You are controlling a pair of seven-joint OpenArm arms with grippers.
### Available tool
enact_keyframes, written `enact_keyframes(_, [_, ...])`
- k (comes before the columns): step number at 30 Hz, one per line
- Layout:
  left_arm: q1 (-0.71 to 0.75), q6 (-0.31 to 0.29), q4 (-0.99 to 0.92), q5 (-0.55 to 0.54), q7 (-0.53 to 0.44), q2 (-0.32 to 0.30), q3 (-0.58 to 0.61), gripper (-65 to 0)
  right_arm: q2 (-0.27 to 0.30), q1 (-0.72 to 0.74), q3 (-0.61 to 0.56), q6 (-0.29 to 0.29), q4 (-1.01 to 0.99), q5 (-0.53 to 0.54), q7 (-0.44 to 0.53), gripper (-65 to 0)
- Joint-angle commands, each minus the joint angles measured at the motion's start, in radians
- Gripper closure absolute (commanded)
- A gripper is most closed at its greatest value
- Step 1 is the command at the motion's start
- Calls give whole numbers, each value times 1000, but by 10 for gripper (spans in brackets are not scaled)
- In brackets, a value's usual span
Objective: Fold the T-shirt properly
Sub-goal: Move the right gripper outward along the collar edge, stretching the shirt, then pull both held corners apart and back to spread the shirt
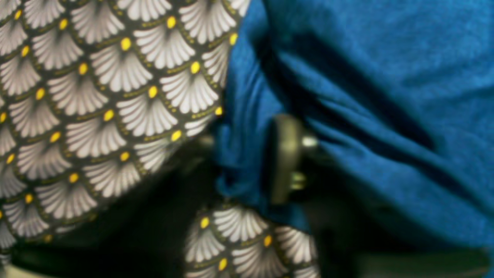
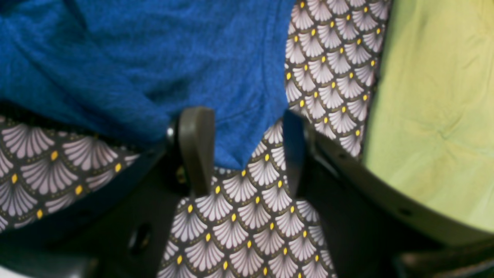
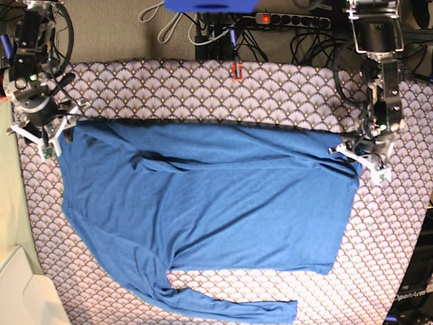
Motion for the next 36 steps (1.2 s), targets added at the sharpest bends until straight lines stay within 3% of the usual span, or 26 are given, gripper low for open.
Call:
enact_keyframes(1, [2, -10, 1, -17, 51, 0, 6, -152, 14, 2, 8, -3, 14, 4, 18, -298])
enact_keyframes(6, [2, -10, 1, -15, 54, -1, 0, -165, 14, 4, 10, -3, 8, 4, 18, -298])
enact_keyframes(11, [11, -10, 9, -20, 54, -26, 5, -123, 16, 24, 7, -3, -104, 4, 27, -298])
enact_keyframes(16, [16, -10, 15, -15, 54, -32, -3, 0, 16, -1, 5, -3, -175, 4, 144, -298])
enact_keyframes(20, [16, -10, 15, -13, 54, -32, -3, -3, 13, -29, 4, -3, -172, 4, 190, -298])
enact_keyframes(28, [16, -10, 15, -13, 54, -32, -3, -3, 13, -44, 4, -1, -167, 4, 190, -299])
enact_keyframes(33, [14, -10, 15, -12, 54, -32, -3, -3, 9, -44, 5, 102, -167, 6, 191, -298])
enact_keyframes(36, [14, -10, 14, -12, 54, -32, -3, -3, 9, -41, 4, 109, -175, 6, 191, -298])
